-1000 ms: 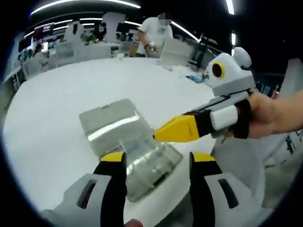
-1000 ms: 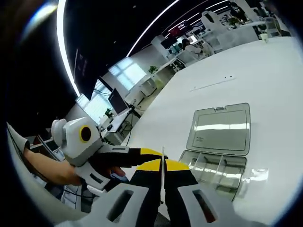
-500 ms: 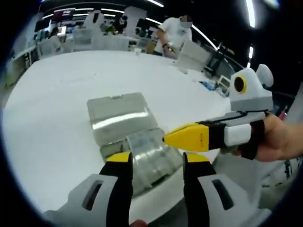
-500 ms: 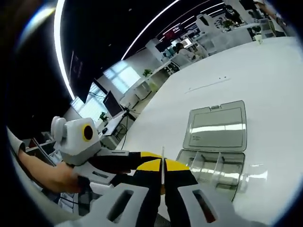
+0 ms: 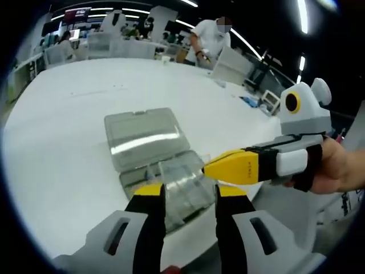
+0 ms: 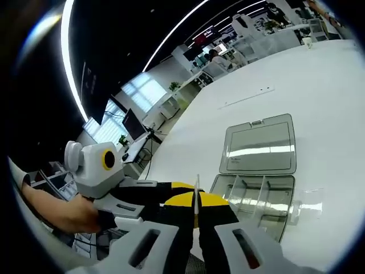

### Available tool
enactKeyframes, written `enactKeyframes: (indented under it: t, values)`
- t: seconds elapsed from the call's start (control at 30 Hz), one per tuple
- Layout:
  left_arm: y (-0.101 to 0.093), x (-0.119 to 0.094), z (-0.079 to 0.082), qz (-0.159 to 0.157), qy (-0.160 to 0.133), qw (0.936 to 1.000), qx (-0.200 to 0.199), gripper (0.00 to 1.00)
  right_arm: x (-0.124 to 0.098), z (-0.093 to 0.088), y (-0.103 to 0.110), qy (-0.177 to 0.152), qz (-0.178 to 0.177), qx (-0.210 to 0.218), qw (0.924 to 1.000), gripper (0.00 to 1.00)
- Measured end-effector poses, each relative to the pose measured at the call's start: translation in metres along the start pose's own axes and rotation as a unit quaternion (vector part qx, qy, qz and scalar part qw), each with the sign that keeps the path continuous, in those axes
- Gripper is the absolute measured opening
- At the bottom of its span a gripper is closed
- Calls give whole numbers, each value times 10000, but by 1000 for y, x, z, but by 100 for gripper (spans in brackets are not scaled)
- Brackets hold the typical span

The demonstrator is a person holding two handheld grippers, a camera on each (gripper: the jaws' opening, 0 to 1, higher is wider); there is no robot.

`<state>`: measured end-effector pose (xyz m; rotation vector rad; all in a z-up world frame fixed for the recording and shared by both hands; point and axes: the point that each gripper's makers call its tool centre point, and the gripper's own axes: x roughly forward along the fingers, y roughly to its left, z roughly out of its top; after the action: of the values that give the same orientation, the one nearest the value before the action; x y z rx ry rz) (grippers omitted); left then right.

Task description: Insert the divider into the dual guide fixture by aligning both edges with the guide slots and pushing it downward to the bottom, including one-sided entry, uneven engagement, binding, and posture correction.

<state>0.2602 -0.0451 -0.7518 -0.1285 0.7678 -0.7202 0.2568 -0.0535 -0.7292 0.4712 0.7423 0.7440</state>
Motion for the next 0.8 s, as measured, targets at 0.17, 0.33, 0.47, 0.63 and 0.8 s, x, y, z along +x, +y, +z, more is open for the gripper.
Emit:
enactKeyframes:
  t: [0.17, 0.33, 0.47, 0.63, 0.8]
  values:
    - [-1, 0, -1, -200, 14, 9997, -116, 30, -1, -1, 2, 40, 111, -123, 9999, 0]
    - [-8, 0, 1, -563, -70, 9981, -225, 30, -5, -1, 2, 107, 233, -245, 9994, 0]
    - [-8, -2, 1, -769, -19, 9969, -182, 30, -10, 2, 2, 106, 377, -316, 9987, 2]
    - [-11, -4, 3, -1021, -24, 9947, -139, 29, -15, 8, 3, 59, 614, -279, 9977, 6]
    - [-16, -10, 3, -1527, 35, 9882, -126, 29, -23, 15, 11, 40, 1164, -218, 9930, 8]
